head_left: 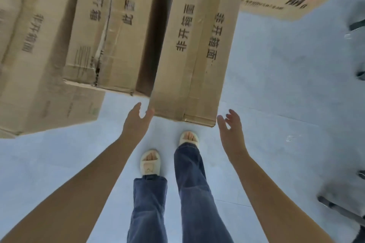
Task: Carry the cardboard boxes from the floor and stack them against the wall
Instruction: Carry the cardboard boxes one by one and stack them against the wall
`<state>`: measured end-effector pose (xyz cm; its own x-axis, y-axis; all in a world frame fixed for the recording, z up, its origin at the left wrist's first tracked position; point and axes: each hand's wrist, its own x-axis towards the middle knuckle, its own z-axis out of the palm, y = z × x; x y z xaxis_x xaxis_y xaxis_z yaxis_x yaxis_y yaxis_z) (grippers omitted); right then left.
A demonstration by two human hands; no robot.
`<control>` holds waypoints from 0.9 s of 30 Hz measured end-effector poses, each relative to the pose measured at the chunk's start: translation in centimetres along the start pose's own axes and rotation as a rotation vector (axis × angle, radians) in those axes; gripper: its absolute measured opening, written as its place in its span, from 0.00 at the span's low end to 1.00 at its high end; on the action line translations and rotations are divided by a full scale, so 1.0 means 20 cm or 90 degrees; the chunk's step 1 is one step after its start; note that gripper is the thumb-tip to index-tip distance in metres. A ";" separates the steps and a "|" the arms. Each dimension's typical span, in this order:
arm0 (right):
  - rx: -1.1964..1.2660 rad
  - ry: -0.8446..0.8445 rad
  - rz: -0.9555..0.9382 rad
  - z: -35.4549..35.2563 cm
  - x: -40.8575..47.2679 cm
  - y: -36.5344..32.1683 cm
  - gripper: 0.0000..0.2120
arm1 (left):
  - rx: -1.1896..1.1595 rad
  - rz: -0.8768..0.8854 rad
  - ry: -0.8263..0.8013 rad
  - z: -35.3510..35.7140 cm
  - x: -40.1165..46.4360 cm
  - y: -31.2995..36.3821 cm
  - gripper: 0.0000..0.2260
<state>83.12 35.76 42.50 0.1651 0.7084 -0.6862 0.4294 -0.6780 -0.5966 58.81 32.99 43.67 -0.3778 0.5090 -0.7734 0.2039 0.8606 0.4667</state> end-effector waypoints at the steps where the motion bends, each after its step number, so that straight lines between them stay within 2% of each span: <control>1: -0.003 -0.019 0.016 0.04 0.07 0.03 0.29 | 0.002 -0.018 -0.007 0.04 0.08 -0.03 0.29; 3: 0.021 -0.065 0.029 0.12 0.18 0.10 0.31 | -0.013 -0.043 -0.034 0.08 0.19 -0.08 0.30; 5: 0.069 -0.109 0.013 0.18 0.25 0.15 0.24 | -0.048 -0.029 -0.097 0.11 0.28 -0.14 0.29; 9: 0.129 -0.116 0.003 0.21 0.30 0.21 0.26 | -0.119 0.034 -0.157 0.11 0.35 -0.23 0.30; 11: 0.172 -0.127 0.007 0.21 0.31 0.23 0.26 | -0.147 0.047 -0.178 0.13 0.37 -0.22 0.26; 18: 0.215 -0.144 0.004 0.09 0.25 0.03 0.14 | -0.227 0.092 -0.117 0.15 0.24 -0.06 0.20; 21: 0.231 -0.134 -0.036 -0.01 0.15 -0.11 0.13 | -0.284 0.109 -0.078 0.10 0.10 0.05 0.19; 24: 0.278 -0.096 -0.054 -0.06 0.02 -0.26 0.12 | -0.364 0.121 -0.055 0.03 -0.06 0.18 0.13; 27: 0.295 -0.066 -0.052 -0.09 -0.11 -0.38 0.12 | -0.414 0.132 -0.037 -0.04 -0.20 0.25 0.14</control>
<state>81.07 39.76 49.30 0.0471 0.7559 -0.6530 -0.0071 -0.6535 -0.7569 60.51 35.32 49.44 -0.3365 0.6777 -0.6538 -0.3235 0.5689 0.7561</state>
